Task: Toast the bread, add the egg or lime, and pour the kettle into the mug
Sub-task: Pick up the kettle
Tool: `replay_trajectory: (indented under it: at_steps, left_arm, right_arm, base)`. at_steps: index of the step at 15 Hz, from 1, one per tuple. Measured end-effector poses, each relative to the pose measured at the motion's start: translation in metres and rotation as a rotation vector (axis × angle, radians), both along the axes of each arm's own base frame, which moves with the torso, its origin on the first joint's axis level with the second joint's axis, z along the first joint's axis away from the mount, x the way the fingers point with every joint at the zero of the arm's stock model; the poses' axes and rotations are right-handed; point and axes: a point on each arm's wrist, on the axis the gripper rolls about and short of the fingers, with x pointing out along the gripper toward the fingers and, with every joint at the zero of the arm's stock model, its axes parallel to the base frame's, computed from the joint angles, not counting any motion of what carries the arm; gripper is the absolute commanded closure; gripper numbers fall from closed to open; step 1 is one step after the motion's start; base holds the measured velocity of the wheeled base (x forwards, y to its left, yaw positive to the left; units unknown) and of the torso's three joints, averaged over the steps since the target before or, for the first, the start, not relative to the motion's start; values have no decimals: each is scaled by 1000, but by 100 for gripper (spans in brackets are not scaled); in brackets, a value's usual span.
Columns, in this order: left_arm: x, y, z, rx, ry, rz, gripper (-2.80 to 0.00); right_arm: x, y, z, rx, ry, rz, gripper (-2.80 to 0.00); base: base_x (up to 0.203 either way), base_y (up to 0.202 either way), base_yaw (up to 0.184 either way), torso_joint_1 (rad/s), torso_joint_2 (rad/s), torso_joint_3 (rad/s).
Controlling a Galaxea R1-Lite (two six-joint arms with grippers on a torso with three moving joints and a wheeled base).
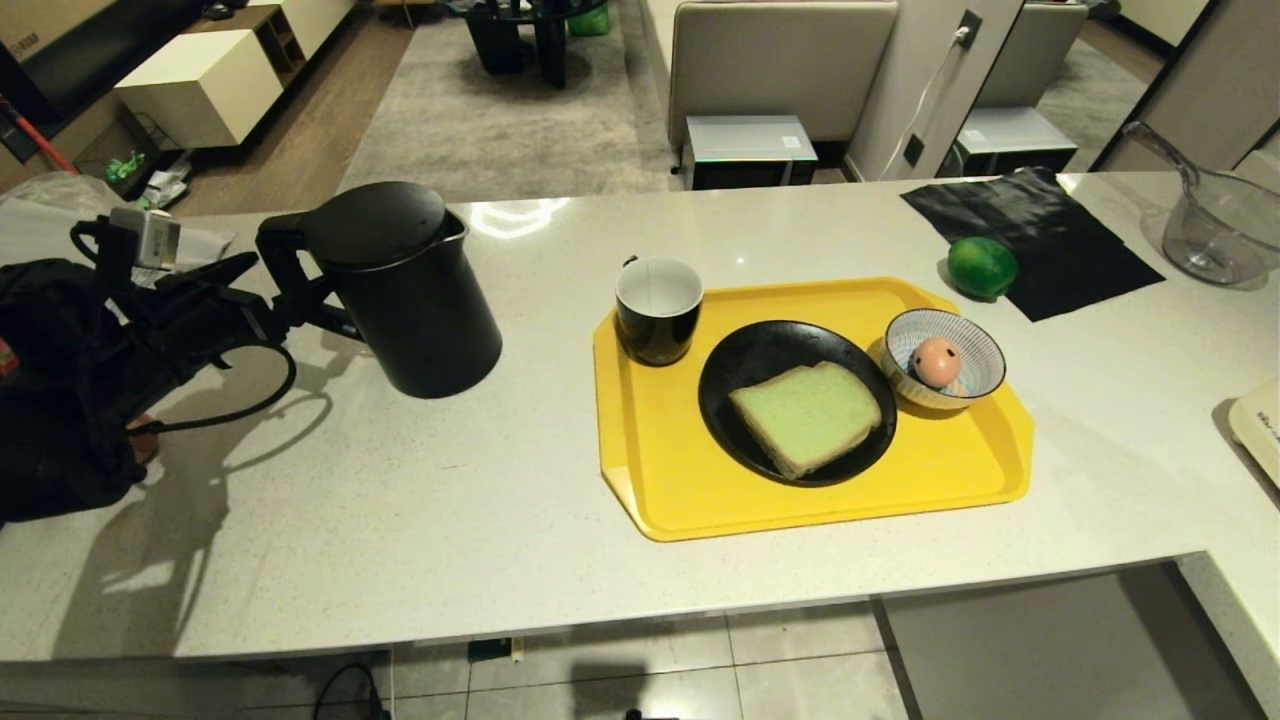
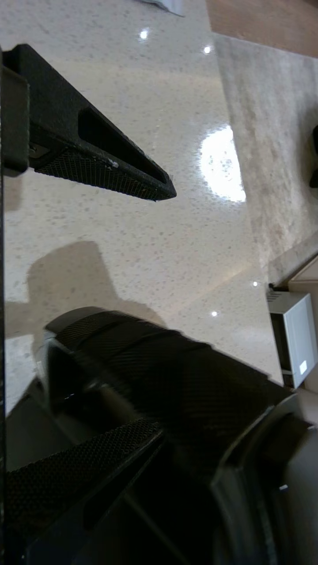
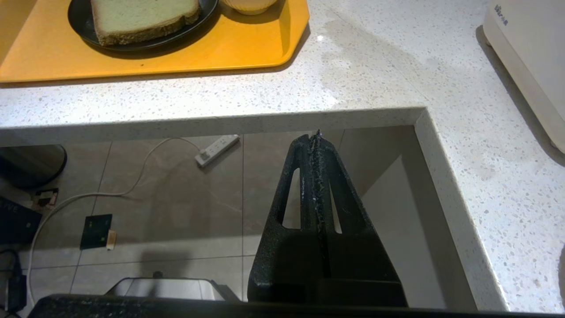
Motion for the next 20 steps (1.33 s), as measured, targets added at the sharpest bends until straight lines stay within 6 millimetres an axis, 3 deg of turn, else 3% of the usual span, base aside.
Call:
replay_trajectory:
  at_steps: [15,16,17,20]
  left_arm:
    - [31,-6,4,-13,-47,-39,-280]
    - [32,-7,6,-13,-52,-41,-187]
    - [33,-8,8,-11,-61,-42,0]
    - [35,-9,10,-10,-73,-41,0]
  right_arm:
    - [0,0,0,0,0,0,0]
    - [0,0,0,0,0,0,0]
    - [0,0,0,0,0,0,0]
    - [0,0,0,0,0,0,0]
  base:
    - [0,0,0,0,0,0]
    - [0,0,0,0,0,0]
    - [0,0,0,0,0,0]
    - [0,0,0,0,0,0]
